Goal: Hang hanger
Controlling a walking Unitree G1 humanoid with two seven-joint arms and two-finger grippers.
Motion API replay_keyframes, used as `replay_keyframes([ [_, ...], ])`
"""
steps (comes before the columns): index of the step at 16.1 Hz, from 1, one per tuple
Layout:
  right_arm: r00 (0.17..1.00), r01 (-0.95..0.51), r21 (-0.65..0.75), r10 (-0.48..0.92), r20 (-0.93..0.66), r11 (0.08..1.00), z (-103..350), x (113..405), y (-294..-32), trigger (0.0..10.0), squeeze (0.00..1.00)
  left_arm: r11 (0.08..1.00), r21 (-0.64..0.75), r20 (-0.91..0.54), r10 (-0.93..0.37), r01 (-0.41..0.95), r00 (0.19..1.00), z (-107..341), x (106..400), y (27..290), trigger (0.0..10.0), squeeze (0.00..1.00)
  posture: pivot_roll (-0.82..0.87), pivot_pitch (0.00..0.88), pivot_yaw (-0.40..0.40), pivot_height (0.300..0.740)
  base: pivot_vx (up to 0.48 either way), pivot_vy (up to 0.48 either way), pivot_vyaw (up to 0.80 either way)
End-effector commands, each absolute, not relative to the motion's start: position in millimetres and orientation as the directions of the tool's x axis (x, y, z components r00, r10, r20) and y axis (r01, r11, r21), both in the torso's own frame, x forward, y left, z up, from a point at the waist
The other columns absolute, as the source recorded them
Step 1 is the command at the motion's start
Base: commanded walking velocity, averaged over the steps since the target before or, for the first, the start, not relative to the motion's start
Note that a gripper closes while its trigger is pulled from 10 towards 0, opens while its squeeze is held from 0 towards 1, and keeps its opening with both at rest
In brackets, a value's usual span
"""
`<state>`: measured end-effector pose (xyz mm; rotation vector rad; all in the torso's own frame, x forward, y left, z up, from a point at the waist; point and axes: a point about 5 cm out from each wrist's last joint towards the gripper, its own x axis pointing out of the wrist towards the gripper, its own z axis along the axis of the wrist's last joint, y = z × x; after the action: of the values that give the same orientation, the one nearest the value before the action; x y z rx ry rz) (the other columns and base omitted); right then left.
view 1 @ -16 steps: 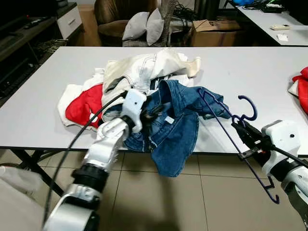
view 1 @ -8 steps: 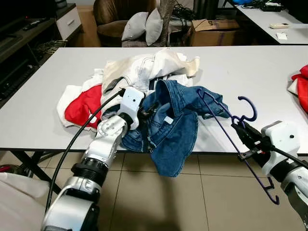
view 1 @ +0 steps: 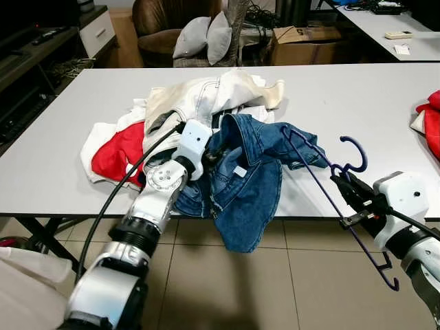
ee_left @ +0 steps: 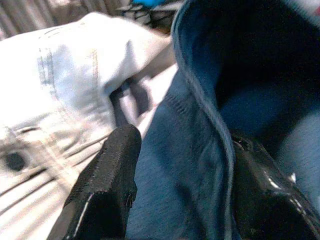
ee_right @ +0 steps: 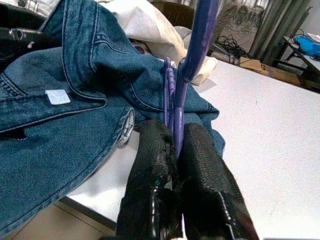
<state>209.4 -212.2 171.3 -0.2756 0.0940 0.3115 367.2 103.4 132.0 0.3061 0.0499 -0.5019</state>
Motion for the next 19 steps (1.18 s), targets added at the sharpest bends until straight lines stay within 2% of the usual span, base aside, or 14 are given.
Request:
replay_keyframes([
  [1, 0.948, -0.318, -0.265, 0.299, -0.110, 0.911, 175, 210, -210, 10.0, 0.00, 0.815, 0.352, -0.165, -0.430, 0.460, 0.888, 131, 370, 111, 9.1, 0.00, -0.19, 0.000, 0.093, 0.740, 0.000, 0.000, 0.00],
  [2, 0.948, -0.316, -0.265, 0.297, -0.109, 0.911, 175, 210, -211, 10.0, 0.00, 0.801, 0.362, -0.185, -0.439, 0.476, 0.879, 130, 370, 112, 4.3, 0.00, -0.19, 0.000, 0.093, 0.740, 0.000, 0.000, 0.00],
  [3, 0.949, -0.316, -0.265, 0.297, -0.109, 0.911, 175, 210, -211, 10.0, 0.00, 0.799, 0.362, -0.189, -0.442, 0.481, 0.877, 130, 369, 112, 4.3, 0.00, -0.19, 0.000, 0.093, 0.740, 0.000, 0.000, 0.00],
  [4, 0.949, -0.314, -0.265, 0.296, -0.108, 0.912, 175, 210, -211, 10.0, 0.00, 0.800, 0.303, -0.178, -0.487, 0.518, 0.855, 131, 367, 107, 0.0, 0.00, -0.19, 0.000, 0.093, 0.740, 0.000, 0.000, 0.00],
  [7, 0.950, -0.312, -0.265, 0.295, -0.104, 0.912, 175, 210, -211, 10.0, 0.00, 0.820, 0.223, -0.129, -0.511, 0.527, 0.850, 137, 367, 101, 0.0, 0.00, -0.19, 0.000, 0.093, 0.740, 0.000, 0.000, 0.00],
  [10, 0.950, -0.311, -0.266, 0.293, -0.105, 0.912, 175, 210, -211, 10.0, 0.00, 0.829, 0.189, -0.147, -0.507, 0.527, 0.850, 136, 366, 104, 0.0, 0.00, -0.19, 0.000, 0.094, 0.740, 0.000, 0.000, 0.00],
  [12, 0.951, -0.309, -0.266, 0.291, -0.105, 0.913, 175, 209, -211, 10.0, 0.00, 0.827, 0.194, -0.173, -0.500, 0.527, 0.848, 133, 364, 108, 0.0, 0.00, -0.19, 0.000, 0.099, 0.740, 0.000, 0.000, 0.00],
  [14, 0.951, -0.309, -0.267, 0.291, -0.104, 0.913, 175, 210, -211, 10.0, 0.00, 0.815, 0.260, -0.235, -0.467, 0.518, 0.853, 126, 364, 115, 0.0, 0.00, -0.19, 0.000, 0.094, 0.740, 0.000, 0.000, 0.00],
  [18, 0.949, -0.314, -0.265, 0.296, -0.104, 0.912, 174, 212, -211, 10.0, 0.00, 0.792, 0.261, -0.276, -0.487, 0.552, 0.829, 123, 361, 112, 0.0, 0.00, -0.18, 0.000, 0.089, 0.740, 0.000, 0.000, 0.00],
  [19, 0.950, -0.313, -0.266, 0.296, -0.103, 0.912, 174, 213, -211, 10.0, 0.00, 0.779, 0.266, -0.294, -0.495, 0.568, 0.818, 122, 360, 111, 1.7, 0.00, -0.18, 0.000, 0.089, 0.740, 0.000, 0.000, 0.00],
])
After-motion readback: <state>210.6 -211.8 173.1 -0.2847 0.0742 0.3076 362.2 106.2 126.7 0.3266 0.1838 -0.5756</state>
